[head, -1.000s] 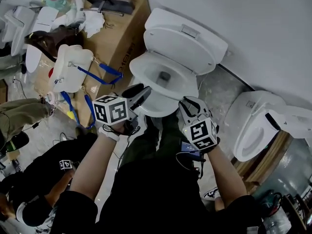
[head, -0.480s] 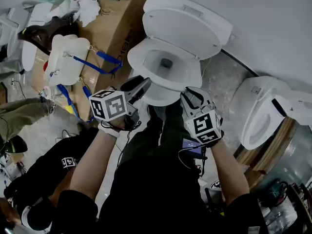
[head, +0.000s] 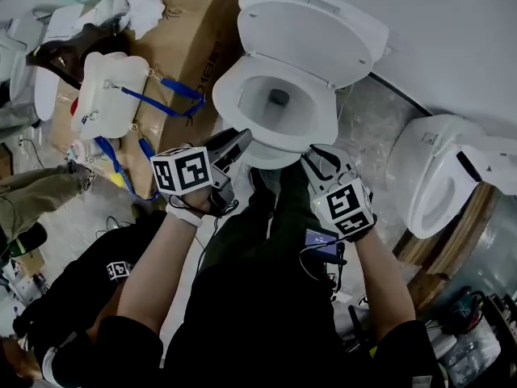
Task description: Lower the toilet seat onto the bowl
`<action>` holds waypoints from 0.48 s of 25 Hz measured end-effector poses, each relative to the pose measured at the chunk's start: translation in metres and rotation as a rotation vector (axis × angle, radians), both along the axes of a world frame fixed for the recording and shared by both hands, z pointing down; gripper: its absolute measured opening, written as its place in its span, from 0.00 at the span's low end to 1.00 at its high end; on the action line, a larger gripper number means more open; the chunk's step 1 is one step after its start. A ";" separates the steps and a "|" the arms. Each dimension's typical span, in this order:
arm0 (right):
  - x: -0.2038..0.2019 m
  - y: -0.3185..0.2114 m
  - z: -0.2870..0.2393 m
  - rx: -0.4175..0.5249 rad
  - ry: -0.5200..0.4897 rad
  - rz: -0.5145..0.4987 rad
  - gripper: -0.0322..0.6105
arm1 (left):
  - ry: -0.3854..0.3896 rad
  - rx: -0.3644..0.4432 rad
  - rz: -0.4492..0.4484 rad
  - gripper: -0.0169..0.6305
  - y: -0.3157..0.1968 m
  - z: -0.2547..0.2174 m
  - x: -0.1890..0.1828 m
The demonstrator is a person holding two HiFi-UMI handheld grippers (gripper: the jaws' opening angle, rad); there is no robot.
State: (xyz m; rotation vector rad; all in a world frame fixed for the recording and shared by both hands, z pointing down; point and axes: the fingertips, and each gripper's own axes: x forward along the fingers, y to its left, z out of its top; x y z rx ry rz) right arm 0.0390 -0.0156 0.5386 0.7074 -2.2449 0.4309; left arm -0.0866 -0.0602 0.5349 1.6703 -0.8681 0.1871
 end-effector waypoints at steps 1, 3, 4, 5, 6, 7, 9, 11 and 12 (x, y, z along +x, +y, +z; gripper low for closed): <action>0.001 0.001 -0.002 -0.008 -0.011 0.022 0.21 | 0.000 -0.003 0.006 0.27 0.002 0.003 -0.001; 0.004 0.004 -0.005 -0.023 -0.025 0.068 0.21 | -0.006 -0.016 0.019 0.27 0.009 0.009 -0.005; 0.005 0.005 -0.007 -0.029 -0.031 0.088 0.21 | -0.011 -0.025 0.026 0.27 0.013 0.012 -0.006; 0.006 0.006 -0.010 -0.034 -0.037 0.105 0.21 | -0.017 -0.034 0.031 0.27 0.017 0.014 -0.008; 0.007 0.007 -0.014 -0.035 -0.043 0.120 0.21 | -0.024 -0.039 0.035 0.27 0.020 0.017 -0.009; 0.007 0.008 -0.018 -0.032 -0.049 0.133 0.21 | -0.028 -0.042 0.039 0.27 0.024 0.020 -0.011; 0.003 0.007 -0.028 -0.019 -0.060 0.150 0.21 | -0.028 -0.047 0.048 0.27 0.030 0.026 -0.015; -0.004 0.007 -0.037 -0.001 -0.065 0.152 0.21 | -0.022 -0.058 0.058 0.27 0.037 0.033 -0.018; -0.008 0.007 -0.041 0.006 -0.064 0.149 0.21 | -0.023 -0.063 0.063 0.27 0.040 0.037 -0.020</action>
